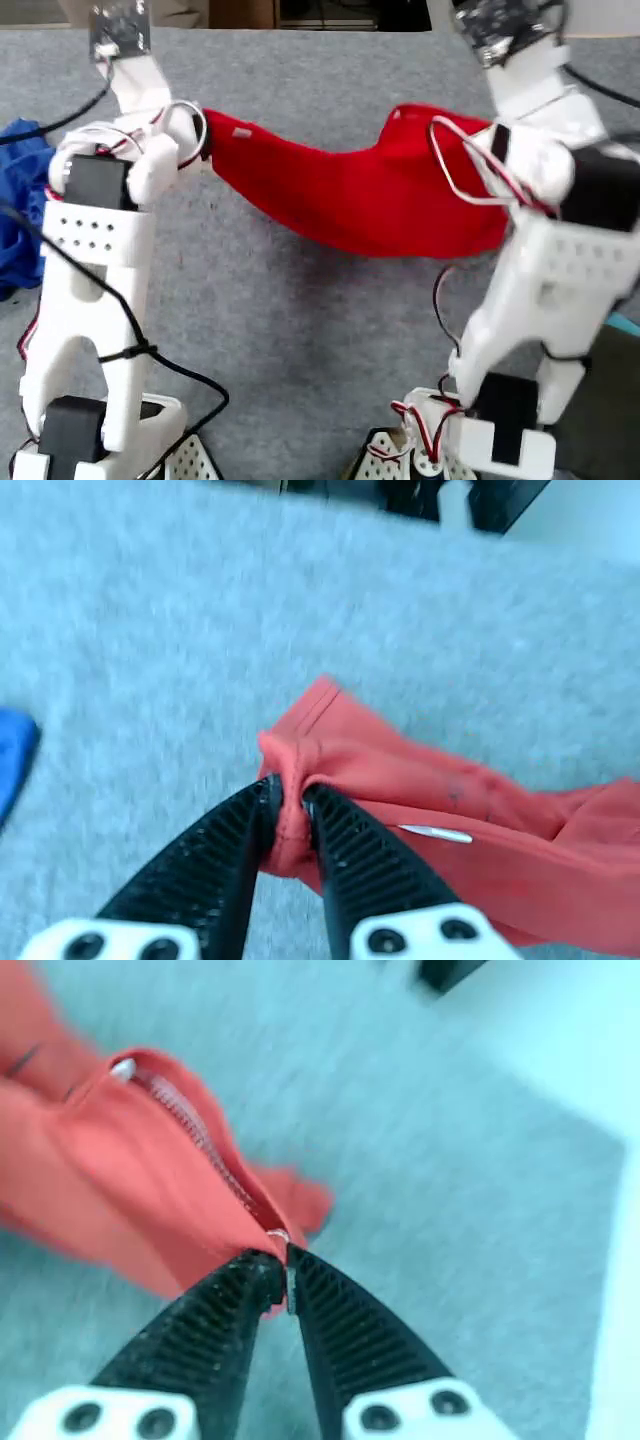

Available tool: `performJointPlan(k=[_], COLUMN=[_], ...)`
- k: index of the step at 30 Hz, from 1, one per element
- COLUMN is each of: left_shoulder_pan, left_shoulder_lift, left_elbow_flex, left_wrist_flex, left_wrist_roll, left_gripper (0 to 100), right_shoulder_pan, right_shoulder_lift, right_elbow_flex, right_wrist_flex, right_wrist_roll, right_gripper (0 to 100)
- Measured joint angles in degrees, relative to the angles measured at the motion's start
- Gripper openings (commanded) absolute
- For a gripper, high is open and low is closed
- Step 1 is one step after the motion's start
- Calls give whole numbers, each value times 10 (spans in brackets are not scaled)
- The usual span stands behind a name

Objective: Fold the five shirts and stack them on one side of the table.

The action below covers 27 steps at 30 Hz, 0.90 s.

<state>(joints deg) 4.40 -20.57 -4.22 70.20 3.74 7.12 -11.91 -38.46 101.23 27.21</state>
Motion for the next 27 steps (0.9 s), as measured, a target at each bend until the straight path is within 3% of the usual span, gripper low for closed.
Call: performJointPlan(k=[12,20,27], left_shoulder_pan=[-4,-10,-48], left_shoulder_lift=[0,0,-2], left_elbow_flex=[-158,-338,-452], left_wrist_flex=[85,131,164], left_wrist_roll=[-12,-12,-12], left_gripper=[19,19,19], right_shoulder_pan=[0,3,100], right_shoulder_lift=[-56,-65,-73], right_elbow_flex=[-178,-291,-384], right_wrist_flex=[1,1,-6], right_wrist_roll=[-71,-84,-129], right_gripper=[4,4,4])
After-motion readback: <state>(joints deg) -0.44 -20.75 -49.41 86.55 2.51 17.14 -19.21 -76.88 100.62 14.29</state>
